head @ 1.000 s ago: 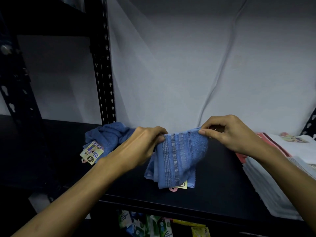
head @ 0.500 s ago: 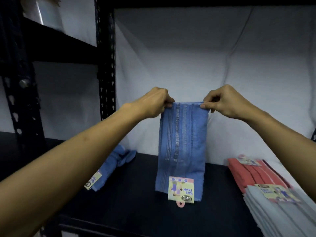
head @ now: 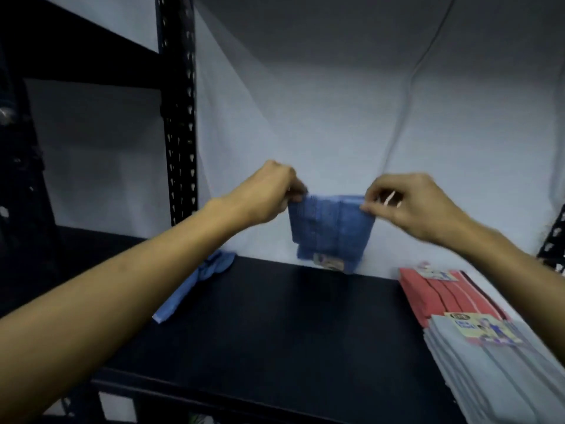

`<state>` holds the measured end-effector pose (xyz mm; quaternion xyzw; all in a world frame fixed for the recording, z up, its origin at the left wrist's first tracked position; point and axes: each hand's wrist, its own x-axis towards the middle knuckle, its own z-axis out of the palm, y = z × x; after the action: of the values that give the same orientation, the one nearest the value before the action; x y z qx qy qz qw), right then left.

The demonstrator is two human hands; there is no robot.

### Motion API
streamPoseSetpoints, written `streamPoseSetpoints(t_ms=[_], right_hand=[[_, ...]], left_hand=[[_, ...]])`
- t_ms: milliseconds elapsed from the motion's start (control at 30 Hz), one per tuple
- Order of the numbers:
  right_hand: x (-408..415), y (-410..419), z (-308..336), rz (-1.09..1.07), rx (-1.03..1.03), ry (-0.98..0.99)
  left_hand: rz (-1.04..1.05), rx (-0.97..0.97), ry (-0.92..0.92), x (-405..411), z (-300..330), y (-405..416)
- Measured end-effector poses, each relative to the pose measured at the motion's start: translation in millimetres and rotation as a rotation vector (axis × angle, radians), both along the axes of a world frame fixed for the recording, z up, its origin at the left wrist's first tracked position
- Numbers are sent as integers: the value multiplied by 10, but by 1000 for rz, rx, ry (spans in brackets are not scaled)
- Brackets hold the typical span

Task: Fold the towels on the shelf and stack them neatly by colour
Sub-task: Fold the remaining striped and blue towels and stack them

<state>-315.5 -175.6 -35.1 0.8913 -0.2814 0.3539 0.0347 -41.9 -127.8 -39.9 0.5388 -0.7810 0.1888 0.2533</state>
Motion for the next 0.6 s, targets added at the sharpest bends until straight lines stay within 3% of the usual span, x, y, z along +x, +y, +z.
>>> streamPoseSetpoints(t_ms=[200, 300, 400, 500, 600], right_hand=[[260, 716, -1439, 265, 174, 182], [489, 999, -1838, 368, 274, 200], [752, 1218, -2003, 438, 374, 254], [972, 1271, -1929, 482, 520, 158], [1122, 968, -1907, 362, 506, 89]], left_hand=[[-63, 304, 16, 359, -1420, 800], [-78, 318, 132, 603, -1811, 1145], [-45, 294, 217, 851, -2061, 1413], [15, 290, 268, 1000, -2135, 1556], [61, 319, 356, 987, -2098, 1633]])
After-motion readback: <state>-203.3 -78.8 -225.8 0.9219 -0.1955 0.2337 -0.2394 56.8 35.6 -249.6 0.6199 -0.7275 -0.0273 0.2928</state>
